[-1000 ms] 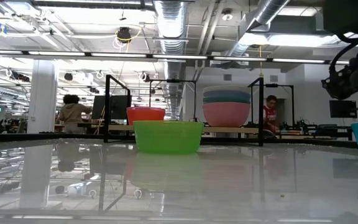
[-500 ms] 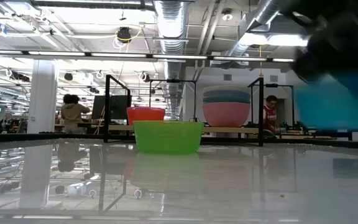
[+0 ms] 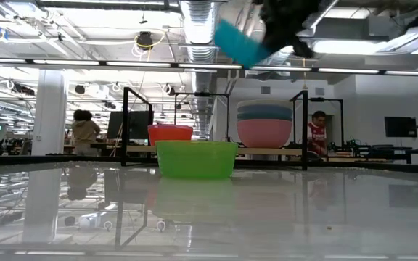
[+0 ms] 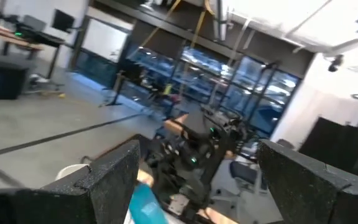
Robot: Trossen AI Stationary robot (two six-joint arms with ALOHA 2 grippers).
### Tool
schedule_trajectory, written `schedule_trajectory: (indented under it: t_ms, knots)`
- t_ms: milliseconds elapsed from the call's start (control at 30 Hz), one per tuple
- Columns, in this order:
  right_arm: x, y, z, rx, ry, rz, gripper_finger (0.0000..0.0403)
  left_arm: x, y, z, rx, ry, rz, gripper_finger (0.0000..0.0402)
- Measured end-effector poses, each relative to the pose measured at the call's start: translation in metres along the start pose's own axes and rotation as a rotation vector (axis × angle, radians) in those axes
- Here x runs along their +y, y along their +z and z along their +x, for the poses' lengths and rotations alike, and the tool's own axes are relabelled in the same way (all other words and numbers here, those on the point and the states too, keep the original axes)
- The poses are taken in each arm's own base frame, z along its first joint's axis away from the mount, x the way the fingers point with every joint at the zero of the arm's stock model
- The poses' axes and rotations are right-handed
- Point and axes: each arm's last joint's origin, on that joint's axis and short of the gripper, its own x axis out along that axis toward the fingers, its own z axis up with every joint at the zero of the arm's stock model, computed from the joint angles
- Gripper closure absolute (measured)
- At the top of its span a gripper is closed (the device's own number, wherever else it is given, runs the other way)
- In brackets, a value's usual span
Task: Place and stack bowls onto a shelf
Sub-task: Stack the light blue bowl into the light pink bowl on the shelf
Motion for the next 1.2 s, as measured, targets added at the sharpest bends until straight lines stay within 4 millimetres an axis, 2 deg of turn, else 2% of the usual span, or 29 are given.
schedule_trajectory:
  t_ms: [100,300,400,500,667,933,1100,1200]
  knots:
    - [-0.008,0.037,0.02,-0.065,-0.028,-0.043,0.0379,0.002,-0.002,0.001,0.01,0.047,0.005,0.0093]
    - [-0.012,0.11,0.063,-0.093,0.05,-0.124,0.0379,0.005,-0.003,0.001,-0.012,0.129,0.007,0.0093]
    - [-0.012,0.138,0.085,-0.098,0.113,-0.156,0.0379,0.005,-0.001,-0.002,-0.02,0.135,0.002,0.0093]
    - [-0.01,0.156,0.107,-0.073,0.187,-0.18,0.0379,0.005,-0.001,-0.004,-0.019,0.136,-0.007,0.0093]
    - [-0.011,0.166,0.14,-0.015,0.202,-0.224,0.0379,0.006,0.0,-0.006,-0.024,0.158,-0.024,0.0093]
    - [-0.03,0.158,0.186,0.1,0.147,-0.212,0.0379,0.009,0.002,-0.008,-0.079,0.28,-0.02,0.0093]
    - [-0.037,0.15,0.204,0.147,0.129,-0.22,0.0379,0.009,0.001,-0.007,-0.077,0.277,-0.023,0.0093]
    - [-0.039,0.148,0.206,0.167,0.12,-0.236,0.0379,0.009,0.001,-0.007,-0.08,0.282,-0.023,0.0093]
